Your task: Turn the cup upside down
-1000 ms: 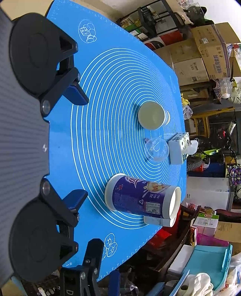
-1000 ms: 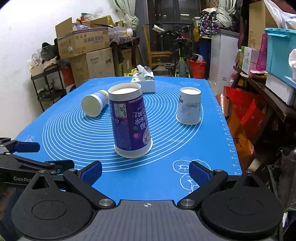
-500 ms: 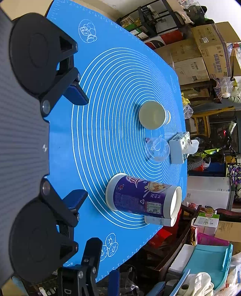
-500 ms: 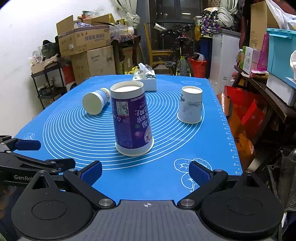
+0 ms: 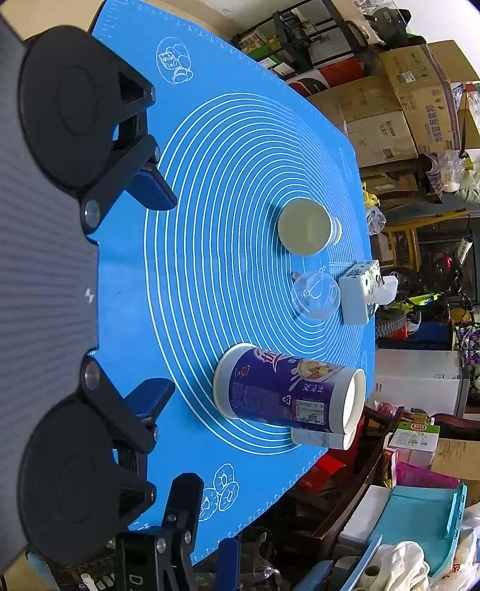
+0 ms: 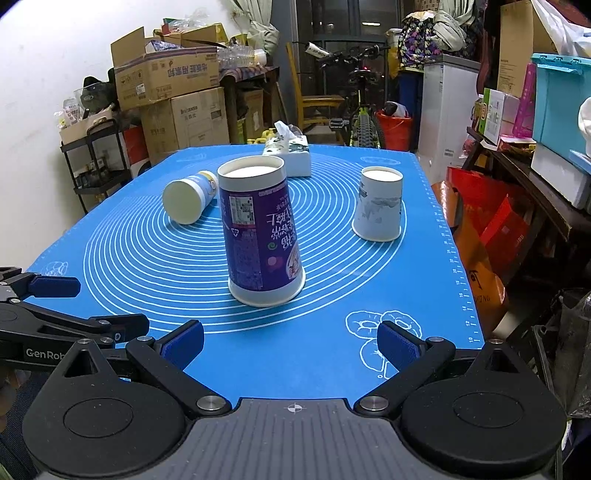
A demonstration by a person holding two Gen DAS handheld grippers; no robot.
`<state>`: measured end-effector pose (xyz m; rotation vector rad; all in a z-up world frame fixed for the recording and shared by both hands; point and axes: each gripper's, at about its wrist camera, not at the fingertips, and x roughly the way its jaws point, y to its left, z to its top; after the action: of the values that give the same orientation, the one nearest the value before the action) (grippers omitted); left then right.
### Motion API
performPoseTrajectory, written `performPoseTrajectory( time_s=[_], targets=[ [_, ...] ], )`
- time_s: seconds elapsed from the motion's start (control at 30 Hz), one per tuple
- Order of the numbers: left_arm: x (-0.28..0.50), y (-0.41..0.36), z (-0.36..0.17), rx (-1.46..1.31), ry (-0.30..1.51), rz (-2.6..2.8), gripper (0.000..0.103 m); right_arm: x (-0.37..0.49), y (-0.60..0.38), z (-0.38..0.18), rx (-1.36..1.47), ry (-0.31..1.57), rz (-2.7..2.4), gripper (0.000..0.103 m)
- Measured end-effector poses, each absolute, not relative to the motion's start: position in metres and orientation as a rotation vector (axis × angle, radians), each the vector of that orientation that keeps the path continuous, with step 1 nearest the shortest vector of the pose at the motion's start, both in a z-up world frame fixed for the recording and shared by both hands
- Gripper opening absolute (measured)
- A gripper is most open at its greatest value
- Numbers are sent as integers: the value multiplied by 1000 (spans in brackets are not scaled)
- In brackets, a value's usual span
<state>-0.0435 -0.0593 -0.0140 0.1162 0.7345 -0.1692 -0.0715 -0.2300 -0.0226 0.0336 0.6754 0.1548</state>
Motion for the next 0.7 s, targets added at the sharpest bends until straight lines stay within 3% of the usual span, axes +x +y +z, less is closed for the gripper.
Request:
performPoseTrajectory(
  time_s=[0.7],
  targets=[
    [-43, -59, -14, 116, 734, -169, 97, -72, -230, -25, 33, 683, 153, 100]
  ],
)
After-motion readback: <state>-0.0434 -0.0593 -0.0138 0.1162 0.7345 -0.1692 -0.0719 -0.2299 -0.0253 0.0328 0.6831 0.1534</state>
